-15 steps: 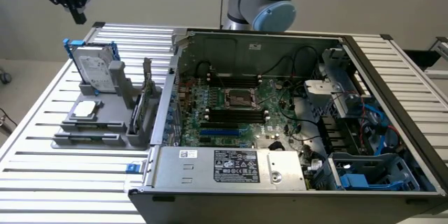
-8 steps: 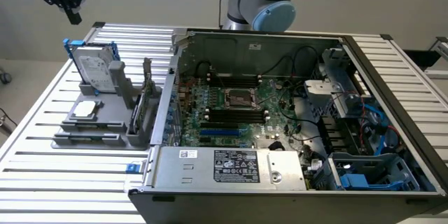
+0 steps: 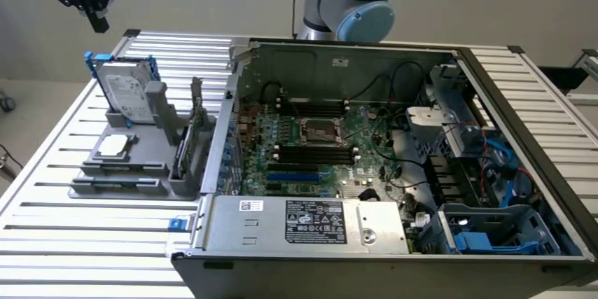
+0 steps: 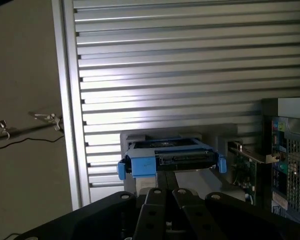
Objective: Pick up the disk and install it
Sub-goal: 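Pick up the disk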
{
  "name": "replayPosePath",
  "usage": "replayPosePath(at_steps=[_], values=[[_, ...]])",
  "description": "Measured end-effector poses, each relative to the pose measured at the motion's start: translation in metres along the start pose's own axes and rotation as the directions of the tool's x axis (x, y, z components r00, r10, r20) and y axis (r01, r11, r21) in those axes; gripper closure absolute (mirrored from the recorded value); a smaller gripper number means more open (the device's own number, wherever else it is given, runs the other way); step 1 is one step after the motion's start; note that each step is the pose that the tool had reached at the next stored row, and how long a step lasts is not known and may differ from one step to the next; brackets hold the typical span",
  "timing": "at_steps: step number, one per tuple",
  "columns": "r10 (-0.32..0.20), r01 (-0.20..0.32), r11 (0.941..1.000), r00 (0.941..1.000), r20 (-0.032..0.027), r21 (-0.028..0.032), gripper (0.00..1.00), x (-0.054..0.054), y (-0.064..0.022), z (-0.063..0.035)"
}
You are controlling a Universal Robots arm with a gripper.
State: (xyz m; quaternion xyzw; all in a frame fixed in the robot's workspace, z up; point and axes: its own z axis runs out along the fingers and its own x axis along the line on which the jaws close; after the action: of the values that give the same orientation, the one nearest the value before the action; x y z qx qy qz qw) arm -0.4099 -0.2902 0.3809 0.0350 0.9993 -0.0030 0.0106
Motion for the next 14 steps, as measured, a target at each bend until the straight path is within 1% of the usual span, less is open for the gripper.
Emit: replayPosePath(at_steps=[14], values=[[0.000,0.000,1.0000,1.0000,0.0000,0.0000,0.89,0.0000,0.0000,0.0001]])
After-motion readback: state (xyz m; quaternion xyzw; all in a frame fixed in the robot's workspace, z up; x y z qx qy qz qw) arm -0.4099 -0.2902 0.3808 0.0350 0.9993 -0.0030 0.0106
